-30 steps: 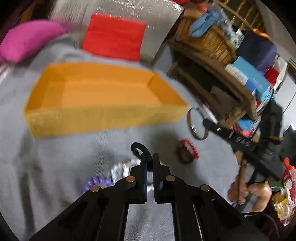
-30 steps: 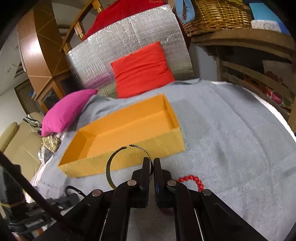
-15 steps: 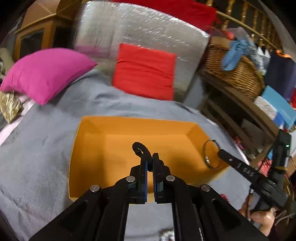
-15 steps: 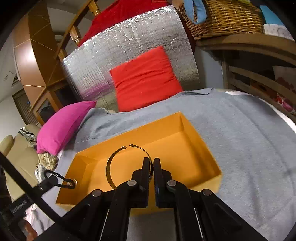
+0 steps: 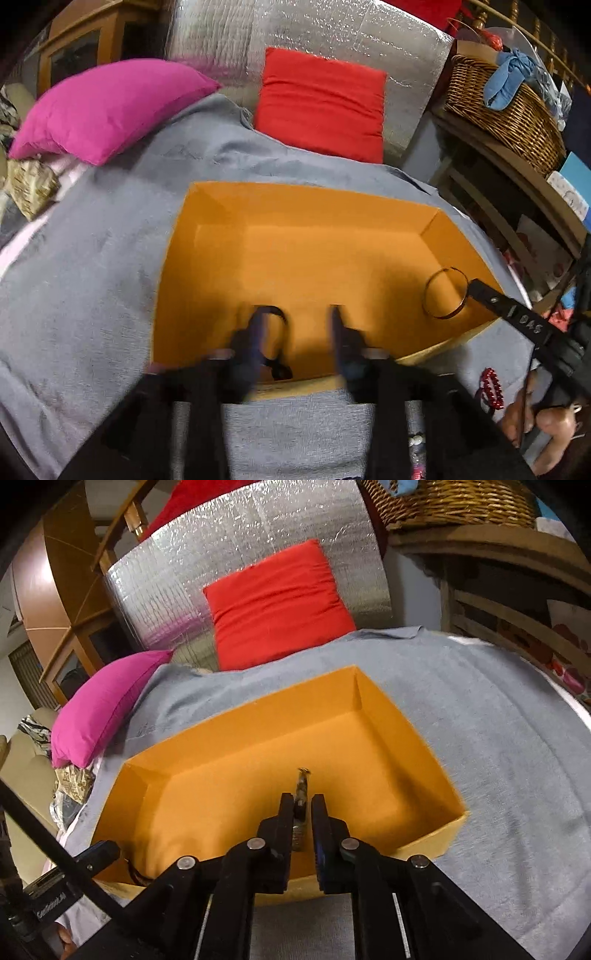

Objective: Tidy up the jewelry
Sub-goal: 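Carry the hair tie into the orange box with the left gripper while the right drops the bangle there, then grasp a pink bead bracelet from the white stack with the right gripper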

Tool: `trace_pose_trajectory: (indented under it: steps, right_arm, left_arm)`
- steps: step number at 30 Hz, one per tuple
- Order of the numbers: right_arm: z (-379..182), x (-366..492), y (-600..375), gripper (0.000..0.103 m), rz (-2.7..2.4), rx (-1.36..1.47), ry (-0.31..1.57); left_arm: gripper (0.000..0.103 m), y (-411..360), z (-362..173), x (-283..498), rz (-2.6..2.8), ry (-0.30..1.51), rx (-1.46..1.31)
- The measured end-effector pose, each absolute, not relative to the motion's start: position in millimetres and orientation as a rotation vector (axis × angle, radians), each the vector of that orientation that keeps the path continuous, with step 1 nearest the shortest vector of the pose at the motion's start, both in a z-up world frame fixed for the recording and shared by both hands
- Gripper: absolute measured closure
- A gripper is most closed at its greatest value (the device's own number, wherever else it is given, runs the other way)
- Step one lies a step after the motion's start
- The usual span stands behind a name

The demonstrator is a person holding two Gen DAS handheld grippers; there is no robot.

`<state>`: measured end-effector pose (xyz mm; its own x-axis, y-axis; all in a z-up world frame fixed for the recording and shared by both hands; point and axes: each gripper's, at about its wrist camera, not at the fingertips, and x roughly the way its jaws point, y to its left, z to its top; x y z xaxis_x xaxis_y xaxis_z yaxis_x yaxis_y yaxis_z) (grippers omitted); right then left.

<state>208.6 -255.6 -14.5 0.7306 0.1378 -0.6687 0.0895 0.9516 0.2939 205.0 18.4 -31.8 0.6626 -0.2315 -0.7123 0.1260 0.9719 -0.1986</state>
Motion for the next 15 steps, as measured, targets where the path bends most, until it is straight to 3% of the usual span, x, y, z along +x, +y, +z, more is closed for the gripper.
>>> trace_pose_trajectory:
  steps: [5, 9, 10, 12, 15]
  right_arm:
    - [-3.5, 195.1, -261.2, 0.086, 0.022, 0.303, 0.732]
    - [7.9, 175.1, -262.1, 0.083, 0.040, 0.286, 0.728]
    - [10.1, 169.7, -260.5, 0.080, 0.047, 0.277, 0.728]
    - [16.2, 150.5, -256.9, 0.057, 0.067, 0.245, 0.729]
    - [26.7, 121.5, -253.0, 0.048, 0.089, 0.211, 0.687]
  left_arm:
    - [0.040, 12.3, -16.8, 189.0, -0.185, 0.769, -0.080]
    - [0.029, 6.7, -4.4, 167.8, -0.184, 0.735, -0.047]
    - [0.027, 5.3, -0.4, 157.1, -0.183, 0.720, -0.034]
    - [0.025, 5.1, 4.3, 142.0, -0.184, 0.705, -0.016]
    - [0.024, 10.4, 7.3, 115.1, -0.189, 0.694, -0.009]
